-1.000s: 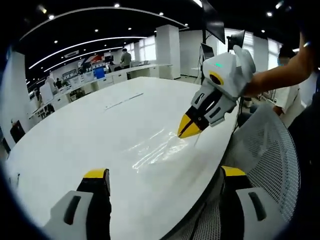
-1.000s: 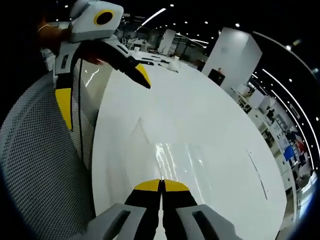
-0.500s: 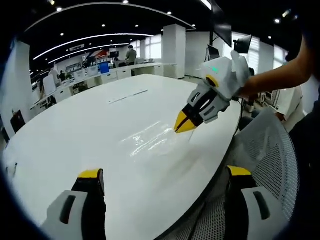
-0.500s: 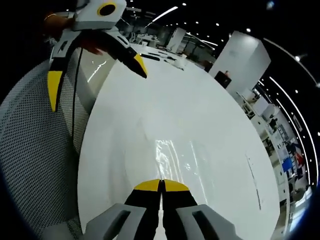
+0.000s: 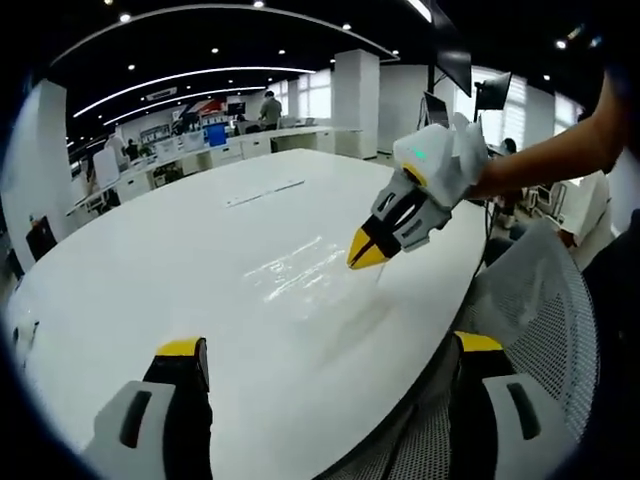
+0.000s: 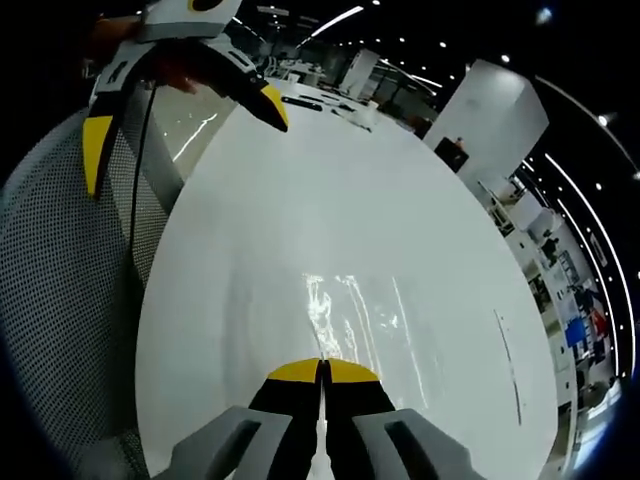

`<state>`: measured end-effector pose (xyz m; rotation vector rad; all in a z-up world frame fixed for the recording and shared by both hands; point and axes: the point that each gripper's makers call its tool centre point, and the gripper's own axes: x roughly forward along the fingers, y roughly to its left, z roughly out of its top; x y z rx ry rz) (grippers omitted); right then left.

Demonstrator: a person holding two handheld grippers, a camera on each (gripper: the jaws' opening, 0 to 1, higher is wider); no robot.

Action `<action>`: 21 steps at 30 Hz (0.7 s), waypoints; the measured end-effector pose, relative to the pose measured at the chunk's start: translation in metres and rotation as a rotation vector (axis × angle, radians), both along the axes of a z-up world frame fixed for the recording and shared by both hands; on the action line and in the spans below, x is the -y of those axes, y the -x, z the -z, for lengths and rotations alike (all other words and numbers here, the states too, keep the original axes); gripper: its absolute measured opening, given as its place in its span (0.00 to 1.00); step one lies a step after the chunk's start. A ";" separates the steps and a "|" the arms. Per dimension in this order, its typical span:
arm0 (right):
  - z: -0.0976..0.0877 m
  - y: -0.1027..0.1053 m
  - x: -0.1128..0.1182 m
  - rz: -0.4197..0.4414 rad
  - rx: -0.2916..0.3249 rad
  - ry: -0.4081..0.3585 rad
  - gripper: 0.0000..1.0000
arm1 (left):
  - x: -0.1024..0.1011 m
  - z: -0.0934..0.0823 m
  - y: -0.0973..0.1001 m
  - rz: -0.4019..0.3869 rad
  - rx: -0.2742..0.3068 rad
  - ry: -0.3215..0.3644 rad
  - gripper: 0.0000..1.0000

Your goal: Open the resealable bag by pulling the two sides of the seal apart until the entire bag opening is separated and visibly accessible.

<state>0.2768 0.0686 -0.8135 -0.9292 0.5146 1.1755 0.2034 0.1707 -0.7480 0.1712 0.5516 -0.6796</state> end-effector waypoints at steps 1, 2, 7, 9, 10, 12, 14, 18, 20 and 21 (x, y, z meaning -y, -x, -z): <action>0.001 -0.001 0.000 0.000 -0.003 0.002 0.00 | -0.002 0.000 0.000 -0.004 -0.001 -0.006 0.99; 0.002 -0.002 0.000 0.002 -0.002 0.004 0.00 | -0.003 0.001 -0.001 -0.006 -0.002 -0.009 0.99; 0.006 -0.008 0.000 0.013 -0.001 0.009 0.00 | -0.008 0.005 0.001 -0.021 -0.014 -0.020 0.99; 0.008 -0.011 0.001 0.018 0.001 0.018 0.00 | -0.008 0.007 0.003 -0.021 -0.021 -0.020 0.99; 0.009 -0.013 0.001 0.020 0.001 0.019 0.00 | -0.007 0.008 0.004 -0.021 -0.025 -0.019 0.99; 0.009 -0.015 0.002 0.026 0.000 0.019 0.00 | -0.007 0.011 0.006 -0.020 -0.034 -0.019 0.99; 0.009 -0.019 0.003 0.041 -0.003 0.015 0.00 | -0.006 0.009 0.007 -0.023 -0.031 -0.008 0.99; 0.010 -0.024 0.000 0.084 -0.024 -0.017 0.00 | -0.005 0.008 0.007 -0.020 -0.030 -0.004 0.99; 0.010 -0.027 -0.001 0.099 -0.026 -0.025 0.00 | -0.005 0.008 0.006 -0.019 -0.029 -0.005 0.99; 0.010 -0.030 -0.002 0.113 -0.025 -0.032 0.00 | -0.005 0.008 0.006 -0.018 -0.028 -0.006 0.99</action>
